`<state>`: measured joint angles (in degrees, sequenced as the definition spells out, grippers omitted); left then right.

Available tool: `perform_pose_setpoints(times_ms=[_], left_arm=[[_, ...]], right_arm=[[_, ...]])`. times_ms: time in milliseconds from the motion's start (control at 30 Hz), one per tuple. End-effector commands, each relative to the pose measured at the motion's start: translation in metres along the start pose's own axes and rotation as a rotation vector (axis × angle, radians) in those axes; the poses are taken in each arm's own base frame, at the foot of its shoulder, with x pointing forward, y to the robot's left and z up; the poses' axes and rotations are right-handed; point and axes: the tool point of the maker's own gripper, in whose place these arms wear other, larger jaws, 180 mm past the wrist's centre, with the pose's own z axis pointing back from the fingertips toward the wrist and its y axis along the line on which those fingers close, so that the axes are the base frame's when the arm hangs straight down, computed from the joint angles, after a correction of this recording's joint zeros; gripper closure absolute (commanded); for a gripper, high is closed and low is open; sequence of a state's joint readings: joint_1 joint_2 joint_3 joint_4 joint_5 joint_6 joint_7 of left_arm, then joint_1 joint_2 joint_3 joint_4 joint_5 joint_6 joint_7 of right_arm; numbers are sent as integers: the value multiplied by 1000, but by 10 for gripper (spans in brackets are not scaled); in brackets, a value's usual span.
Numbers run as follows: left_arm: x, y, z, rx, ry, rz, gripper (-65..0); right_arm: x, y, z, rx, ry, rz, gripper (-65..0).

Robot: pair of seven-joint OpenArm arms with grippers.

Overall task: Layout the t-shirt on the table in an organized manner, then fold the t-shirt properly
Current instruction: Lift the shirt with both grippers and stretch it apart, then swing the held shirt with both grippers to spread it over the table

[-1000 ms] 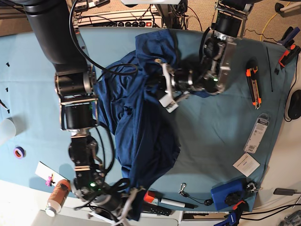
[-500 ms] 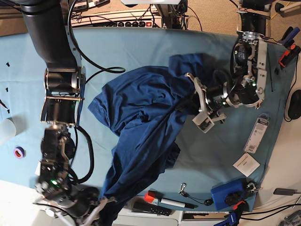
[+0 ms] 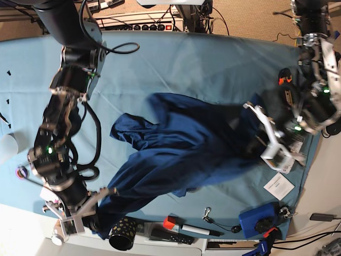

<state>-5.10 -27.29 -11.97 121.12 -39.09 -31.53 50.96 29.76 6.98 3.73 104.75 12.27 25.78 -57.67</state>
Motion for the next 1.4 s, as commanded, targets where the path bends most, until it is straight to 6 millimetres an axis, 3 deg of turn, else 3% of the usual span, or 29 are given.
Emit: perform_pose_setpoints(times_ms=[0,200,400,533,667,900,1033,1200,1367], left_arm=[[20,9,9,27,-61,-33,0],[44,30,39,119,-120,-87,0],[58,25,54,142,-138,-134,0],[66,13,58,133,-151,-168,0],[46,22,68,180,-84,-135,0],[28,47,108,293,-57,-42,0],[14,50,125,321,-25,-11,0],[11,49,132,323,-23,-6,0],[27,59,147,364,-91,-39,0]], right_arm=[[25,-2,10,-11,-92,17,0],[20,23,54,-12,-142,74,0],[11,53,108,1,-171,126,0],[-26,68,113,46,-75,96,0],[-55,75,119,62,16,83,0],[-93,76,133,60,133,57,0],[-114,86,144,97,195,18,0],[-125,112,156,205,212,-71,0],[-104,136,157,314,106,-148,0]])
